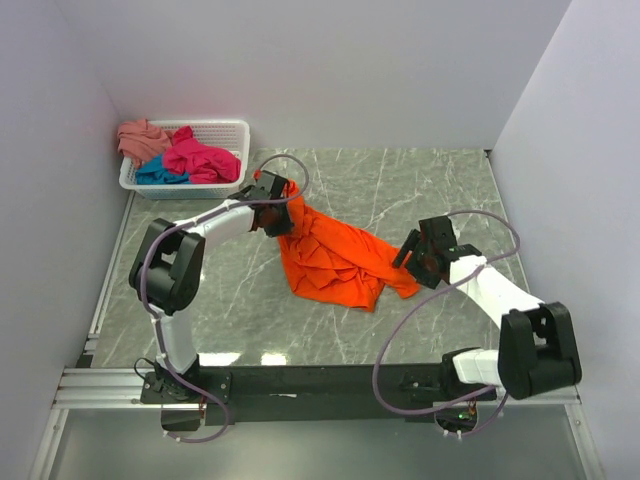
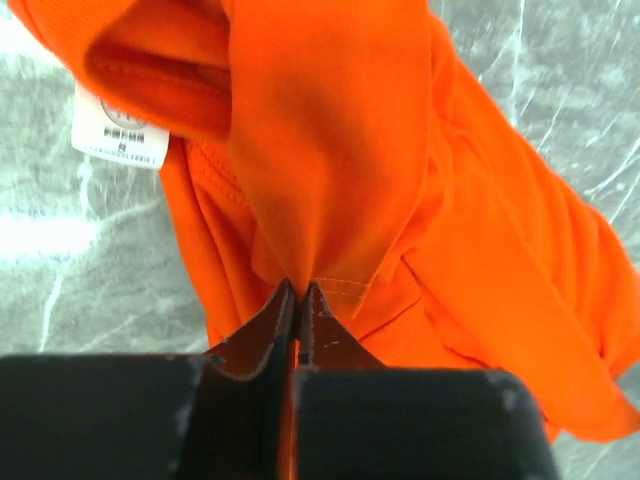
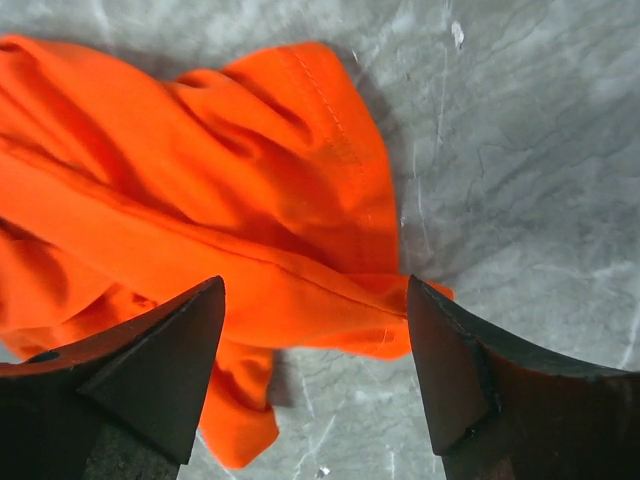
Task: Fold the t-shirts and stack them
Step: Flatten the tshirt out
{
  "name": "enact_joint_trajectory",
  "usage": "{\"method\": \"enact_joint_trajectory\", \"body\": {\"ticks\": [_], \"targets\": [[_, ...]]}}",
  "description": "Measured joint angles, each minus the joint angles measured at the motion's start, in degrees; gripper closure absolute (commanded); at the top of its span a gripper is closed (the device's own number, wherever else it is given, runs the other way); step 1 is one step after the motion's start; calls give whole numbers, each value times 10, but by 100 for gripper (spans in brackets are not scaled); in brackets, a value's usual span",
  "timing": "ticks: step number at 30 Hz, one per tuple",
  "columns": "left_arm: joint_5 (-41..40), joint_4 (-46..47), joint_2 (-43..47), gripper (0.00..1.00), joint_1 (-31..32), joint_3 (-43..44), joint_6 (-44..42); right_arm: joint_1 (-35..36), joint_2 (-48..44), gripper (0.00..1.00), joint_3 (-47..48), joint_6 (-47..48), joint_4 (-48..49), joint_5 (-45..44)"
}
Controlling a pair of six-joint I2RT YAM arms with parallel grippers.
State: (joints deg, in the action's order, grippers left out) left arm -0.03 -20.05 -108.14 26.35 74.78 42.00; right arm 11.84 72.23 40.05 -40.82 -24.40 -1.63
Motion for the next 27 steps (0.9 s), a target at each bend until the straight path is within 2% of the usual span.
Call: {"method": "enact_joint_trajectory", "body": {"ticks": [5, 11, 19, 23, 27], "targets": [[-10, -4, -1, 100, 0, 11, -7, 0, 43, 21, 0, 0, 8, 8], [-32, -13, 36, 100, 0, -3, -7, 0, 44, 22, -3, 3, 7, 5], [-63, -21, 140, 99, 0, -44, -3, -1, -10, 21, -18, 17, -41, -19], [-70, -21, 160, 99, 0, -52, -3, -1, -26, 22, -36, 15, -36, -7], [-73, -21, 163, 100, 0, -54, -2, -1, 1, 34, -47, 9, -16, 12]]}}
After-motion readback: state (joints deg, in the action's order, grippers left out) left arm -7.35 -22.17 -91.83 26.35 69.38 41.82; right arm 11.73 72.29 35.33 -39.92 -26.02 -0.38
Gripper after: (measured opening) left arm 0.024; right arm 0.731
